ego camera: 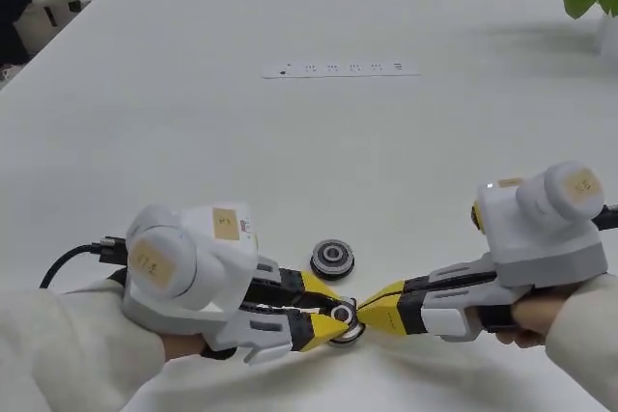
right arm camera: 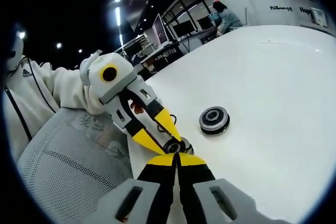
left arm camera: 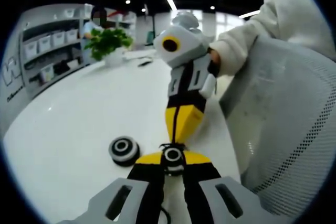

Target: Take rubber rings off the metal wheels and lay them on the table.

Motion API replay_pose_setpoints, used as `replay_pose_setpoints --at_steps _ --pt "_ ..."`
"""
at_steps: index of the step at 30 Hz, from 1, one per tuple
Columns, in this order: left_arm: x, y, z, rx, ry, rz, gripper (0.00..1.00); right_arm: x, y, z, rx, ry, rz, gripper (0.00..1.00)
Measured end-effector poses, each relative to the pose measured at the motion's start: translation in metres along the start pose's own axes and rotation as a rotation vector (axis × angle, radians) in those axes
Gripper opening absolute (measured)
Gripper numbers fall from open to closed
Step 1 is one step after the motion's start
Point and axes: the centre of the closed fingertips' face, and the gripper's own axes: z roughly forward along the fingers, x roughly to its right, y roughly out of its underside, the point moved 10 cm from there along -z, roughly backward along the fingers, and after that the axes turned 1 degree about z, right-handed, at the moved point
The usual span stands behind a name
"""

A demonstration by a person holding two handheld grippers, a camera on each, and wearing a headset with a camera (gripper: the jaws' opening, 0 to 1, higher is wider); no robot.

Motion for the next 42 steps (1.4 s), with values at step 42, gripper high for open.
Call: replay_pose_setpoints --at_steps 42 --pt "0.0004 -0.0075 0.0015 -0.041 -0.003 0.002 0.14 0.0031 -0.0033 -0.0007 0.010 -0.006 0.000 0.00"
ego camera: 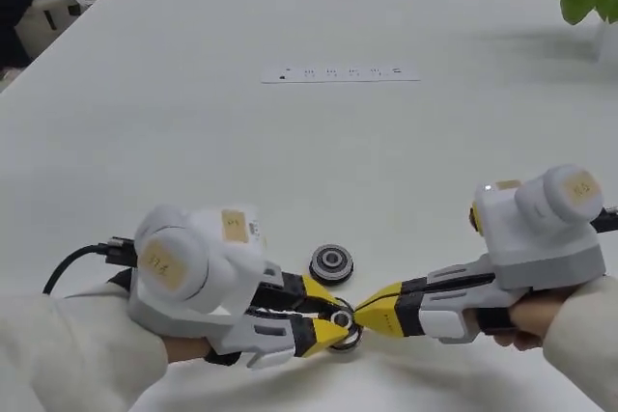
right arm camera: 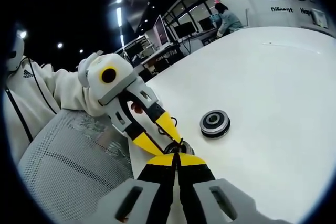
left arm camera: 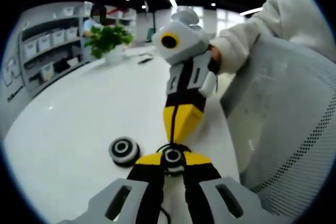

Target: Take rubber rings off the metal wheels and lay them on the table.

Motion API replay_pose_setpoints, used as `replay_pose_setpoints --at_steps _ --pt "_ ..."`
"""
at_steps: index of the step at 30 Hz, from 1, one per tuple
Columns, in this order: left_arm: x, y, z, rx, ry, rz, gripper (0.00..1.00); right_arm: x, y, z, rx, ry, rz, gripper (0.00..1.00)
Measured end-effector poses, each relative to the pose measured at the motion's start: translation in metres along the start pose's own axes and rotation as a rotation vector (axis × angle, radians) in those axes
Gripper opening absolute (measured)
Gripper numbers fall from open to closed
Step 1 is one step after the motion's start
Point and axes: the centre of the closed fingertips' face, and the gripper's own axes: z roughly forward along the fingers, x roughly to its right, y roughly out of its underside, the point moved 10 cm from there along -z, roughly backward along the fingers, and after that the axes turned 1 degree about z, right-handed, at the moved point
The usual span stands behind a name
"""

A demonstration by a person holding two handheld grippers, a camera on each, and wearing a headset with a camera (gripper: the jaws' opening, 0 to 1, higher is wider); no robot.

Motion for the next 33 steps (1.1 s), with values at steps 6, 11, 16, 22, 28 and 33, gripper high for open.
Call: replay_pose_setpoints --at_steps 6,11,16,22,28,33 --pt "0.000 -0.005 -0.004 -0.016 0.015 0.027 0.15 -0.001 -0.001 0.000 -0.001 -0.001 0.000 0.00" --pt "-0.001 -0.013 -0.012 0.002 0.017 0.028 0.21 -0.004 -0.001 -0.001 0.003 -0.001 0.008 0.00" --pt "0.001 -0.022 -0.021 0.024 0.030 0.021 0.31 -0.007 -0.003 -0.003 0.004 -0.003 0.009 0.00" --pt "0.006 -0.030 -0.032 0.036 0.038 0.046 0.42 -0.011 -0.005 -0.006 0.005 -0.014 0.007 0.00" --pt "0.007 -0.034 -0.047 0.055 0.025 0.051 0.51 -0.017 -0.009 -0.009 0.003 -0.011 -0.017 0.00" --pt "0.003 -0.038 -0.066 0.076 0.003 0.033 0.62 -0.020 -0.011 -0.014 -0.003 -0.008 -0.037 0.00"
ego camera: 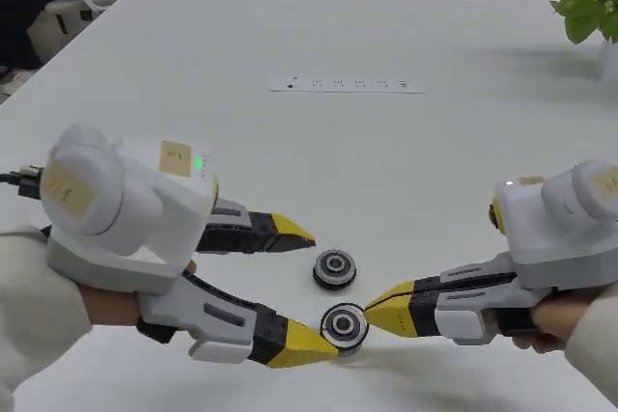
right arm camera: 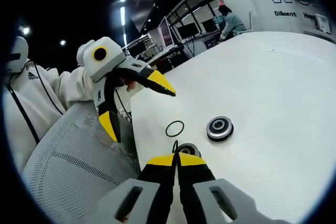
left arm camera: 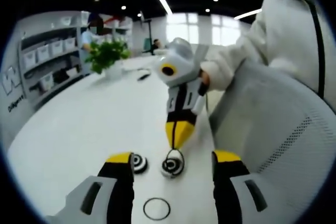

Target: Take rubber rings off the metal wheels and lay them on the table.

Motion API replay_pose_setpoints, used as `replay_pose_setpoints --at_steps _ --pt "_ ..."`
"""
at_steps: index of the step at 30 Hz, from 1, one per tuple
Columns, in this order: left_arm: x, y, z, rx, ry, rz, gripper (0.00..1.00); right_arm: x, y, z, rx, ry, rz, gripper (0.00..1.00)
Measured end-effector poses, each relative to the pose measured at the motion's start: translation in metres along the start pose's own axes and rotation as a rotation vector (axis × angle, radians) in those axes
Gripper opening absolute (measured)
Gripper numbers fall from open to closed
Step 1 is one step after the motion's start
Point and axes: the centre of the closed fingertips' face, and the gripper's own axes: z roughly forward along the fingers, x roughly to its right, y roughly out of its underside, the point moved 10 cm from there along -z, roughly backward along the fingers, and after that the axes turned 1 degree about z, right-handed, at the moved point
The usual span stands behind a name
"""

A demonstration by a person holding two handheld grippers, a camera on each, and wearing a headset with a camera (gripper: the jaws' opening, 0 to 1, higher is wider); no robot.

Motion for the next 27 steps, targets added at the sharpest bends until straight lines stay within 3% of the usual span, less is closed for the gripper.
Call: replay_pose_setpoints --at_steps 7,13,21,27 --pt "-0.004 -0.001 -0.025 0.009 -0.056 -0.028 0.74 -0.001 -0.004 -0.005 -0.002 0.010 -0.028 0.00" --pt "-0.001 0.008 -0.044 -0.013 -0.090 -0.057 0.82 -0.001 -0.006 -0.011 -0.005 0.017 -0.032 0.00" --pt "0.003 0.014 -0.069 0.029 -0.148 -0.094 0.91 -0.005 -0.013 -0.022 0.012 0.012 -0.021 0.00" --pt "0.008 0.020 -0.082 0.020 -0.185 -0.105 0.96 -0.008 -0.017 -0.026 0.016 0.011 -0.027 0.00"
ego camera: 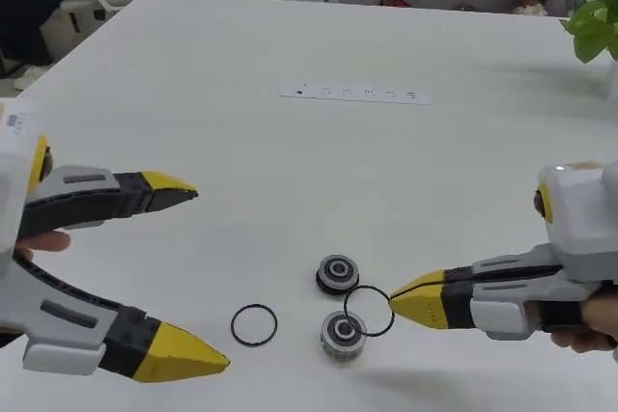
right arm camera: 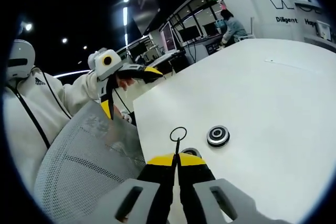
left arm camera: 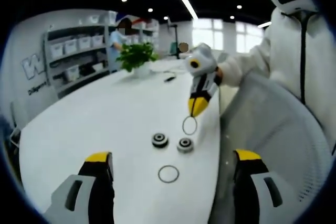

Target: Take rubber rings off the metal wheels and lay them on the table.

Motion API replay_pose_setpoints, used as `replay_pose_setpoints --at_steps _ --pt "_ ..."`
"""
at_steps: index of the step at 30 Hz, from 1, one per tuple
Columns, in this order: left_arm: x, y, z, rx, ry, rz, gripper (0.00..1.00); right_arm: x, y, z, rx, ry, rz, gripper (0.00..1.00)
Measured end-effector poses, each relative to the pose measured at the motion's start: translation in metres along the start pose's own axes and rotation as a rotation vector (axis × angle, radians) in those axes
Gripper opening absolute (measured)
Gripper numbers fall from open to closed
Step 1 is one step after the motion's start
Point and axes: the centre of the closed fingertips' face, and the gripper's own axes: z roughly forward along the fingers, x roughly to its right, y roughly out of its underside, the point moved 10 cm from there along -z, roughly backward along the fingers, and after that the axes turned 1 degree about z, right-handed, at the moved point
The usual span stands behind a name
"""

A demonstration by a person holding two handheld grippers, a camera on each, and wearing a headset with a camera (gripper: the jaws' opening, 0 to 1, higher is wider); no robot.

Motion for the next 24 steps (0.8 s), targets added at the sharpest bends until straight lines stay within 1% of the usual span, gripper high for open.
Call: replay_pose_setpoints --at_steps 5,10,13,24 --pt "0.004 0.006 -0.010 0.000 -0.021 -0.009 0.98 -0.003 -0.005 -0.001 0.003 -0.001 -0.009 0.00" --pt "0.008 0.010 -0.016 -0.002 -0.036 -0.015 1.00 -0.009 -0.016 0.000 0.005 -0.014 -0.031 0.00" --pt "0.008 0.013 -0.019 0.009 -0.052 -0.025 1.00 -0.012 -0.021 0.001 0.002 -0.024 -0.046 0.00" --pt "0.012 0.023 -0.027 0.017 -0.082 -0.044 1.00 -0.022 -0.040 0.008 -0.009 -0.059 -0.092 0.00"
